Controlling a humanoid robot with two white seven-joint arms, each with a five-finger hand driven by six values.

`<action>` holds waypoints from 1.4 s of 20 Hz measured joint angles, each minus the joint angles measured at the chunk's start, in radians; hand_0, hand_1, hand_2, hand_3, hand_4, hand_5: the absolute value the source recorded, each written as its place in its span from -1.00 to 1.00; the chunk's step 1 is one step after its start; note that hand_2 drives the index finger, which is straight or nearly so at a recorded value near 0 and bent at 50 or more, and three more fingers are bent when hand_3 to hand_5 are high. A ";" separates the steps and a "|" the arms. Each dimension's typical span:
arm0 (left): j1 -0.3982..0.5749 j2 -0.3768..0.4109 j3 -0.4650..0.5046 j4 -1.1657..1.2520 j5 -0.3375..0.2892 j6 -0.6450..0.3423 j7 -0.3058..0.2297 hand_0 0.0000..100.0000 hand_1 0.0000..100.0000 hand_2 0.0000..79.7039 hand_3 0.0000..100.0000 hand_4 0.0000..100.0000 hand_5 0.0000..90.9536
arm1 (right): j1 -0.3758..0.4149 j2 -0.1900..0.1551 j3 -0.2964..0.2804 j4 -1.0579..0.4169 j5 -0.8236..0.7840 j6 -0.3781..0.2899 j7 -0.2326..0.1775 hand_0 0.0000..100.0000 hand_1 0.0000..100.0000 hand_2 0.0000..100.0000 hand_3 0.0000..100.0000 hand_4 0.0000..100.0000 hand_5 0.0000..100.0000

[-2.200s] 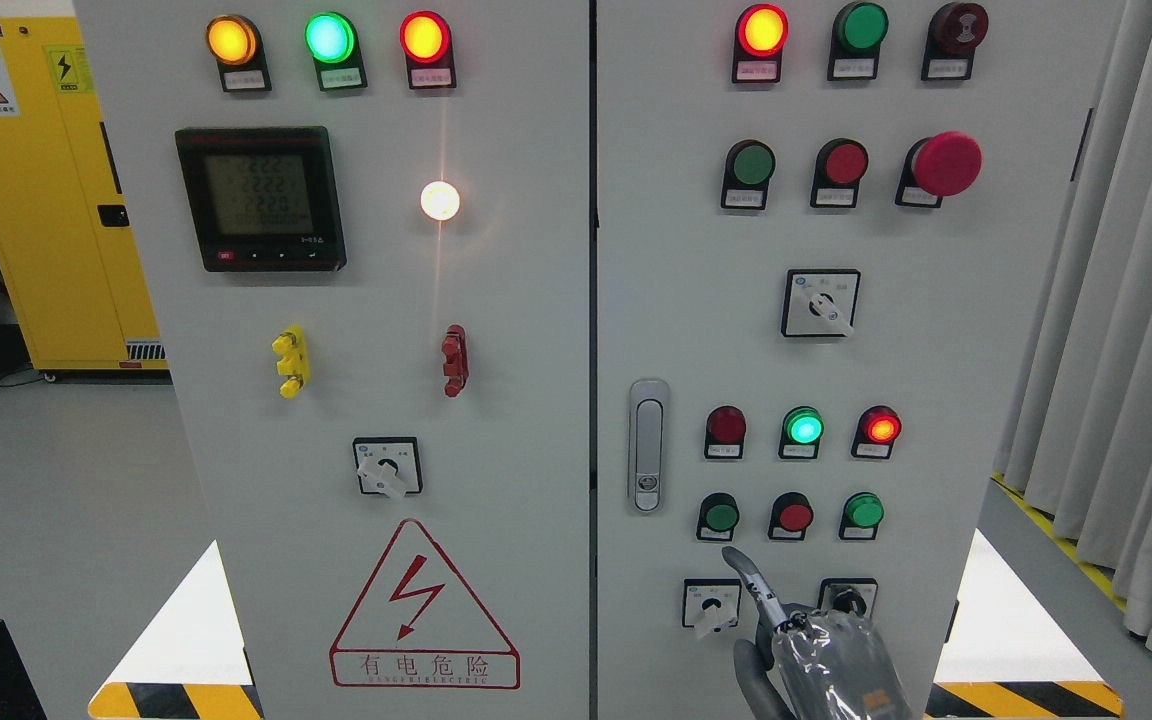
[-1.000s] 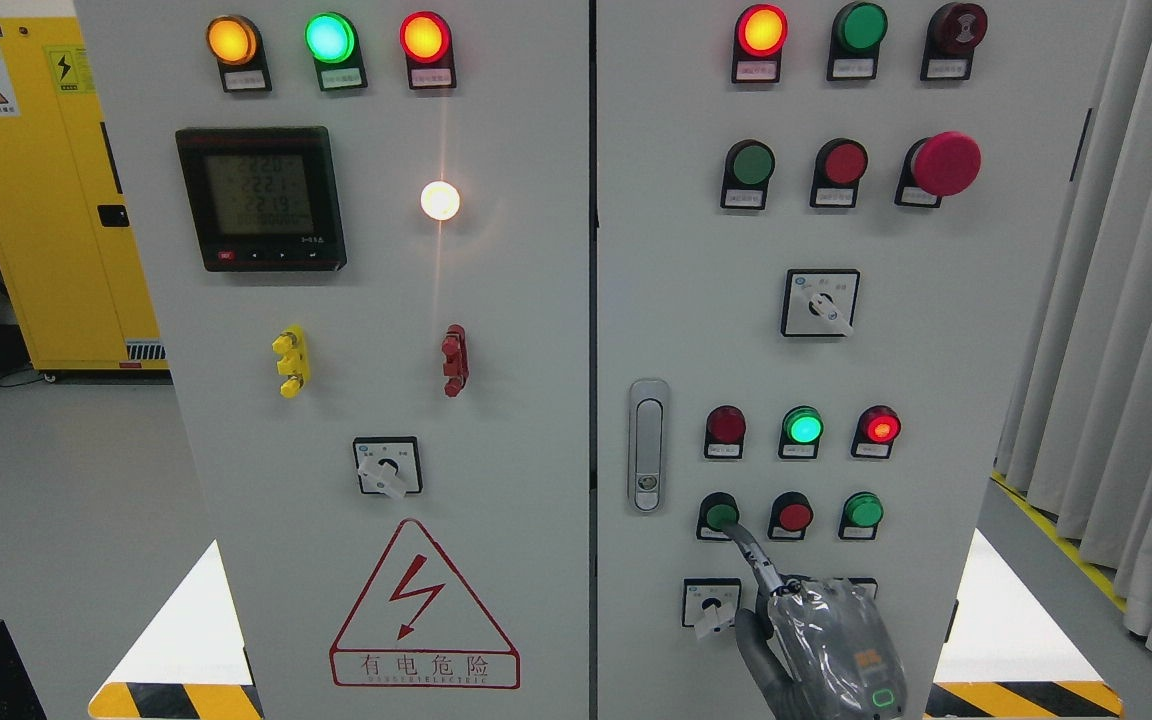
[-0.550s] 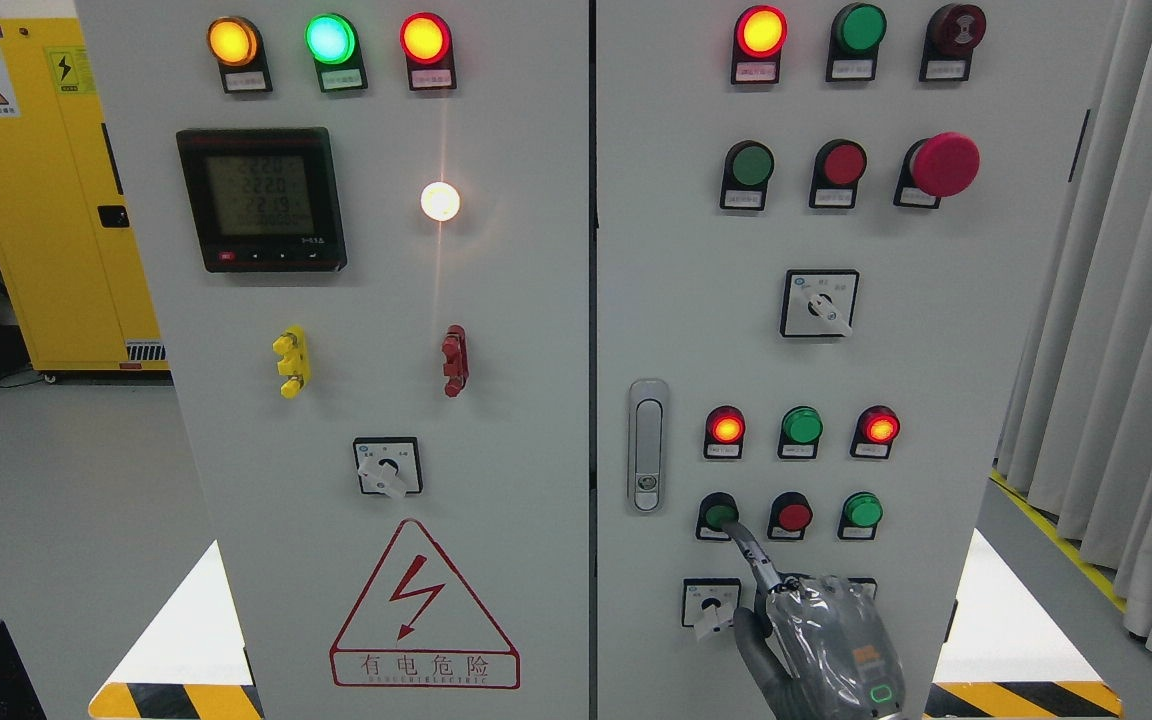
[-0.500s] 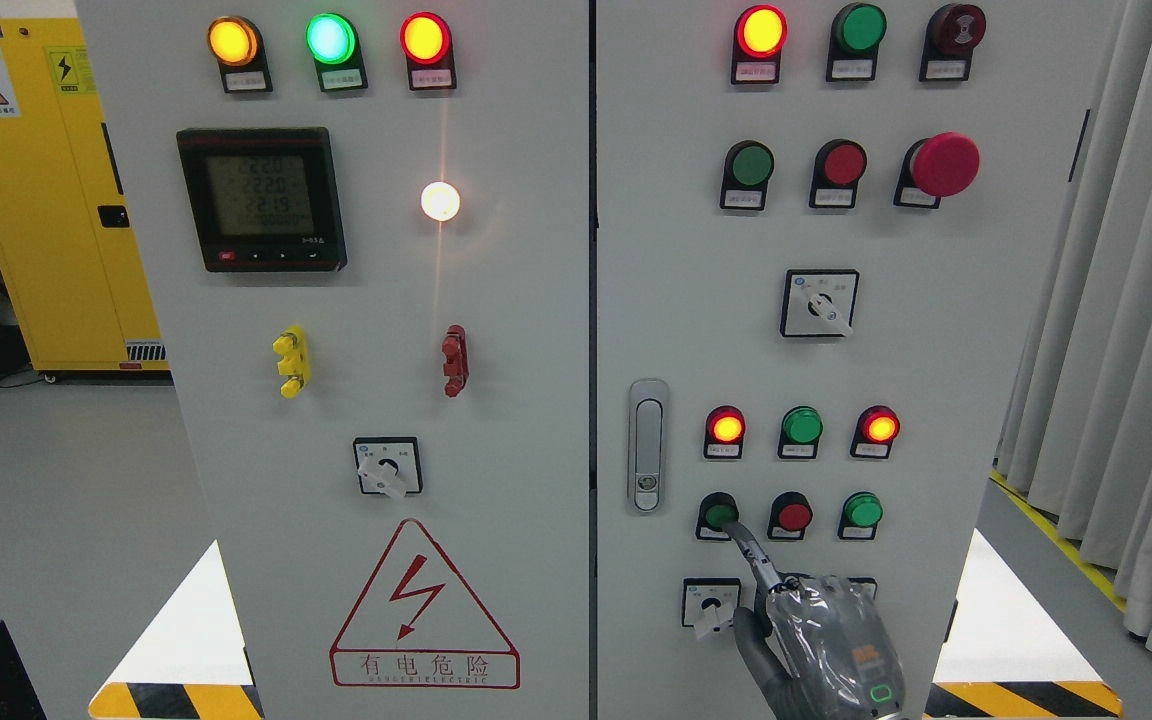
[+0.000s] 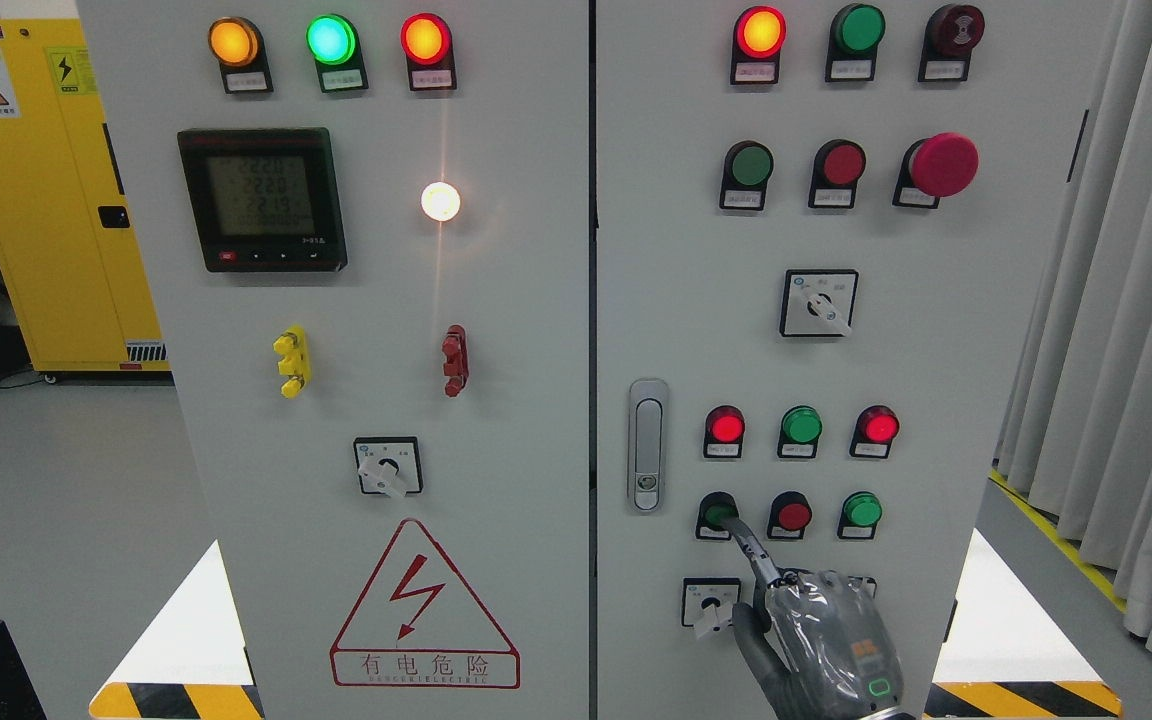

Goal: Press green start button
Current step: 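Withdraw the right hand downward away from the button panel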

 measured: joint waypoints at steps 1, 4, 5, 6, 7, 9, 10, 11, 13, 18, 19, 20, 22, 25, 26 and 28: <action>0.000 0.000 0.000 0.000 0.000 0.000 0.000 -0.76 0.11 -1.00 -1.00 -1.00 -1.00 | 0.004 0.000 0.000 -0.001 -0.009 -0.007 -0.014 0.65 1.00 -1.00 0.64 0.80 0.93; 0.000 0.000 0.000 0.000 0.000 0.000 0.000 -0.76 0.11 -1.00 -1.00 -1.00 -1.00 | 0.024 0.000 -0.001 -0.011 -0.069 -0.041 -0.054 0.62 1.00 -1.00 0.60 0.76 0.85; 0.000 0.000 0.000 0.000 0.000 0.000 0.000 -0.76 0.11 -1.00 -1.00 -1.00 -1.00 | 0.031 0.000 -0.001 -0.016 -0.090 -0.053 -0.060 0.62 1.00 -1.00 0.59 0.75 0.84; 0.000 0.000 0.000 0.000 0.000 0.000 0.000 -0.76 0.11 -1.00 -1.00 -1.00 -1.00 | 0.038 0.000 -0.001 -0.021 -0.114 -0.068 -0.066 0.64 1.00 -1.00 0.55 0.67 0.74; 0.000 0.000 0.000 0.000 0.000 0.000 0.000 -0.76 0.11 -1.00 -1.00 -1.00 -1.00 | 0.046 0.000 -0.001 -0.027 -0.139 -0.081 -0.068 0.68 1.00 -1.00 0.50 0.61 0.60; 0.000 0.000 0.000 0.000 0.000 0.000 0.000 -0.76 0.11 -1.00 -1.00 -1.00 -1.00 | 0.067 0.001 0.005 -0.037 -0.214 -0.122 -0.071 0.56 0.99 -1.00 0.34 0.43 0.43; 0.000 0.000 0.000 0.000 0.000 0.000 0.000 -0.76 0.11 -1.00 -1.00 -1.00 -1.00 | 0.081 0.001 0.010 -0.042 -0.254 -0.133 -0.071 0.49 0.84 -1.00 0.20 0.34 0.31; 0.000 0.000 0.000 0.000 0.000 0.000 0.000 -0.76 0.11 -1.00 -1.00 -1.00 -1.00 | 0.099 0.001 0.018 -0.048 -0.299 -0.140 -0.054 0.48 0.78 -1.00 0.11 0.22 0.22; 0.000 0.000 0.000 0.000 0.000 0.000 0.000 -0.76 0.11 -1.00 -1.00 -1.00 -1.00 | 0.140 0.001 0.039 -0.062 -0.419 -0.147 0.001 0.45 0.63 -1.00 -0.30 -0.21 -0.24; 0.000 0.000 0.000 0.000 0.000 0.000 0.000 -0.76 0.11 -1.00 -1.00 -1.00 -1.00 | 0.215 0.001 0.099 -0.121 -0.742 -0.048 0.057 0.23 0.38 -1.00 -0.71 -0.63 -0.69; 0.000 0.000 0.000 0.000 0.000 0.000 0.000 -0.76 0.11 -1.00 -1.00 -1.00 -1.00 | 0.224 0.000 0.109 -0.134 -0.801 -0.027 0.060 0.20 0.32 -1.00 -0.80 -0.74 -0.78; 0.000 0.000 0.000 0.000 0.000 0.000 0.000 -0.76 0.11 -1.00 -1.00 -1.00 -1.00 | 0.232 0.000 0.118 -0.144 -0.847 -0.012 0.062 0.19 0.31 -1.00 -0.81 -0.76 -0.80; 0.000 0.000 0.000 0.000 0.000 0.000 0.000 -0.76 0.11 -1.00 -1.00 -1.00 -1.00 | 0.245 0.000 0.136 -0.165 -0.924 0.008 0.063 0.13 0.28 -1.00 -0.88 -0.85 -0.89; 0.000 0.000 0.000 0.000 0.000 0.000 0.000 -0.76 0.11 -1.00 -1.00 -1.00 -1.00 | 0.257 -0.001 0.156 -0.189 -0.996 0.018 0.064 0.10 0.26 -1.00 -0.92 -0.90 -0.95; 0.000 0.000 0.000 0.000 0.000 0.000 0.000 -0.76 0.11 -1.00 -1.00 -1.00 -1.00 | 0.260 -0.001 0.162 -0.196 -1.013 0.020 0.064 0.10 0.26 -1.00 -0.92 -0.91 -0.96; 0.000 0.000 0.000 0.000 0.000 0.000 0.000 -0.76 0.11 -1.00 -1.00 -1.00 -1.00 | 0.264 -0.001 0.172 -0.207 -1.037 0.022 0.064 0.07 0.26 -1.00 -0.92 -0.91 -0.97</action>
